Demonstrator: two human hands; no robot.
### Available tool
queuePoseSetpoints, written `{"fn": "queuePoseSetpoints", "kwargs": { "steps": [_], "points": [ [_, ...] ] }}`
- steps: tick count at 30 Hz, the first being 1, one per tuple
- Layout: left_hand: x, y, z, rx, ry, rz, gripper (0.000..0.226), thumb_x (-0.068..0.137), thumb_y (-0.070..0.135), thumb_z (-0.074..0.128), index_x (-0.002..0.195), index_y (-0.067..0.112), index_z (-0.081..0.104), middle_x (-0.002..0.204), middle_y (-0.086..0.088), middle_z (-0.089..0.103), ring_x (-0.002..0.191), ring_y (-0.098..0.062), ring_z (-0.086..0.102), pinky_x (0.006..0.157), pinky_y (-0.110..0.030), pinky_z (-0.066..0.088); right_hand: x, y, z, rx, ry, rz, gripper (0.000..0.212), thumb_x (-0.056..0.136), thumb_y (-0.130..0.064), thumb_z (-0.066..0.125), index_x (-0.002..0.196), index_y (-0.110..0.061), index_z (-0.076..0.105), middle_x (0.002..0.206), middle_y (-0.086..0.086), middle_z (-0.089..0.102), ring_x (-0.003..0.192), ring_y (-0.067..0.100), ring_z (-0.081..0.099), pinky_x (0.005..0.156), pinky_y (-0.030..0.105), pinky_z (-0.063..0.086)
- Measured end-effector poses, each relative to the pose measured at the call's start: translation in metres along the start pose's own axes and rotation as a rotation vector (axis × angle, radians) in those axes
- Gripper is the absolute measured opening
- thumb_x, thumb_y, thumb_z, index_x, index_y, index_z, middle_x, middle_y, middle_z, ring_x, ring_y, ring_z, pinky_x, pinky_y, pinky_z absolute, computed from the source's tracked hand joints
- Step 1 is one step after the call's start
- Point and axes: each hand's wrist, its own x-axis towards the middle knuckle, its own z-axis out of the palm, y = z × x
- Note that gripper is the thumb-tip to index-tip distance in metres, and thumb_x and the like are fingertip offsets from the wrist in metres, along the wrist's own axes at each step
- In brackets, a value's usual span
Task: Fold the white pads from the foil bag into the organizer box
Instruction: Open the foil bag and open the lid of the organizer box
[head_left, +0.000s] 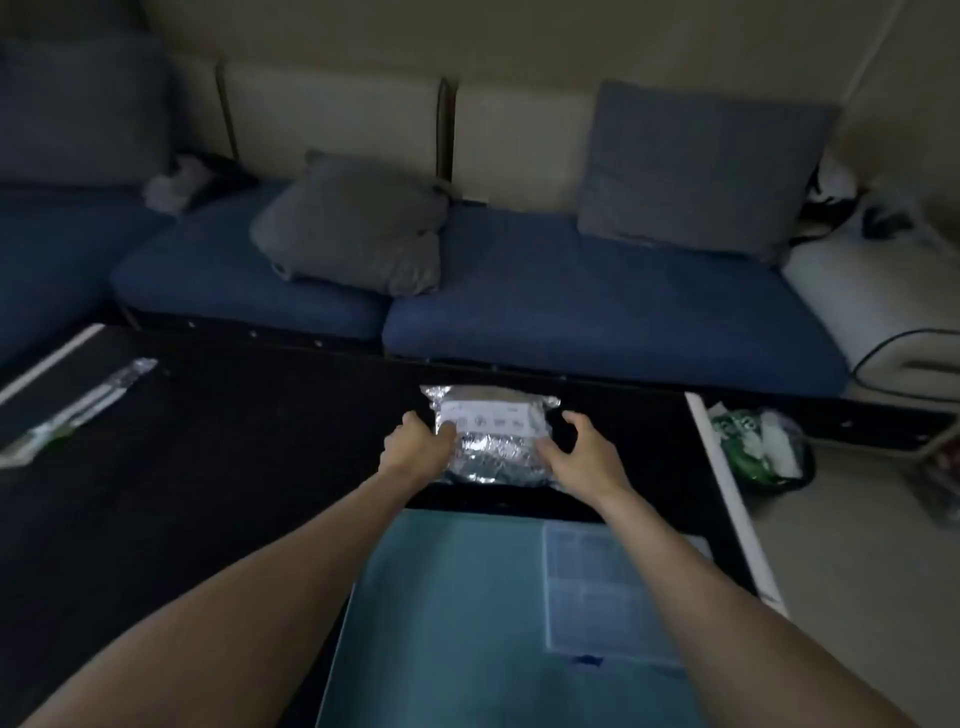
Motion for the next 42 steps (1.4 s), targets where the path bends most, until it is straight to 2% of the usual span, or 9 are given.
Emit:
{"fn": "queuePoseSetpoints", "kwargs": {
  "steps": [7, 11, 15, 20, 25, 29, 31, 35, 42],
  "points": [
    [0.004, -0.036, 0.018, -0.302, 0.052, 0.26, 0.037, 0.09, 0.024, 0.067, 0.122, 0.009, 0.056, 0.089, 0.0, 0.07, 0.076, -0.011, 0.067, 0.071, -0.029, 0.055, 0.007, 0.017, 0.047, 0.136, 0.034, 0.019, 0.081, 0.084, -0.031, 0.08, 0.15, -0.012, 0.036, 0.106, 0.001, 0.065, 0.098, 0.018, 0.062, 0.085, 0.025, 0.044],
    [-0.021, -0.039, -0.01, -0.411, 0.037, 0.338, 0.07, 0.08, 0.005, 0.077, 0.14, 0.007, 0.042, 0.103, -0.009, 0.066, 0.083, -0.013, 0.066, 0.071, -0.022, 0.057, -0.018, 0.005, 0.043, 0.292, 0.067, -0.029, 0.093, 0.077, -0.013, 0.087, 0.152, -0.006, 0.032, 0.097, -0.002, 0.061, 0.089, 0.013, 0.063, 0.09, 0.029, 0.053],
    [-0.063, -0.045, -0.043, -0.683, -0.183, 0.262, 0.076, 0.064, 0.033, 0.086, 0.131, 0.021, 0.053, 0.113, -0.024, 0.065, 0.092, -0.031, 0.066, 0.08, -0.054, 0.054, -0.061, -0.012, 0.027, 0.372, 0.025, -0.189, 0.059, 0.069, 0.002, 0.088, 0.118, -0.011, 0.058, 0.089, -0.005, 0.066, 0.076, 0.002, 0.063, 0.069, 0.013, 0.051],
    [-0.136, -0.064, -0.061, -0.715, -0.085, 0.28, 0.033, 0.088, 0.042, 0.069, 0.105, 0.014, 0.066, 0.098, -0.008, 0.075, 0.091, -0.028, 0.073, 0.073, -0.042, 0.061, -0.119, -0.011, 0.025, 0.767, -0.093, -0.09, 0.056, 0.069, -0.041, 0.086, 0.11, -0.014, 0.061, 0.107, 0.002, 0.073, 0.105, 0.021, 0.069, 0.088, 0.039, 0.051],
    [-0.177, -0.094, -0.053, -0.721, -0.099, 0.191, 0.035, 0.09, 0.037, 0.068, 0.105, 0.007, 0.057, 0.095, -0.016, 0.073, 0.078, -0.029, 0.074, 0.054, -0.034, 0.058, -0.176, 0.004, 0.034, 0.817, 0.055, -0.131, 0.017, 0.093, -0.018, 0.07, 0.105, -0.006, 0.067, 0.097, 0.006, 0.076, 0.094, 0.019, 0.071, 0.095, 0.04, 0.055],
    [-0.177, -0.116, -0.044, -0.565, -0.089, 0.205, 0.086, 0.071, 0.051, 0.081, 0.135, 0.007, 0.045, 0.125, -0.011, 0.062, 0.107, -0.026, 0.066, 0.087, -0.042, 0.058, -0.195, 0.019, 0.051, 0.728, 0.215, -0.097, 0.013, 0.091, -0.022, 0.073, 0.092, -0.009, 0.072, 0.09, 0.006, 0.076, 0.095, 0.031, 0.071, 0.089, 0.047, 0.059],
    [-0.18, -0.113, -0.038, -0.378, 0.064, 0.163, 0.108, 0.074, 0.048, 0.079, 0.154, 0.011, 0.016, 0.153, -0.014, 0.03, 0.138, -0.03, 0.038, 0.113, -0.048, 0.036, -0.198, 0.024, 0.057, 0.74, 0.27, -0.061, 0.013, 0.09, -0.025, 0.074, 0.087, -0.012, 0.074, 0.088, 0.005, 0.076, 0.092, 0.03, 0.072, 0.09, 0.051, 0.058],
    [-0.202, -0.083, -0.029, -0.074, 0.552, 0.647, 0.069, 0.091, 0.041, 0.054, 0.149, 0.01, 0.034, 0.16, -0.008, 0.025, 0.151, -0.024, 0.011, 0.121, -0.043, 0.013, -0.201, 0.015, 0.058, 0.938, 0.256, 0.006, 0.012, 0.093, -0.014, 0.068, 0.083, -0.011, 0.073, 0.087, 0.007, 0.075, 0.087, 0.024, 0.07, 0.076, 0.038, 0.06],
    [-0.207, -0.055, 0.017, 0.029, 0.313, 1.004, 0.036, 0.1, 0.03, 0.042, 0.12, 0.009, 0.064, 0.112, -0.006, 0.064, 0.112, -0.022, 0.058, 0.112, -0.037, 0.029, -0.213, 0.006, 0.062, 0.802, 0.331, -0.213, 0.01, 0.095, -0.012, 0.066, 0.091, -0.012, 0.076, 0.086, 0.002, 0.077, 0.086, 0.017, 0.073, 0.079, 0.028, 0.06]
  ]
}}
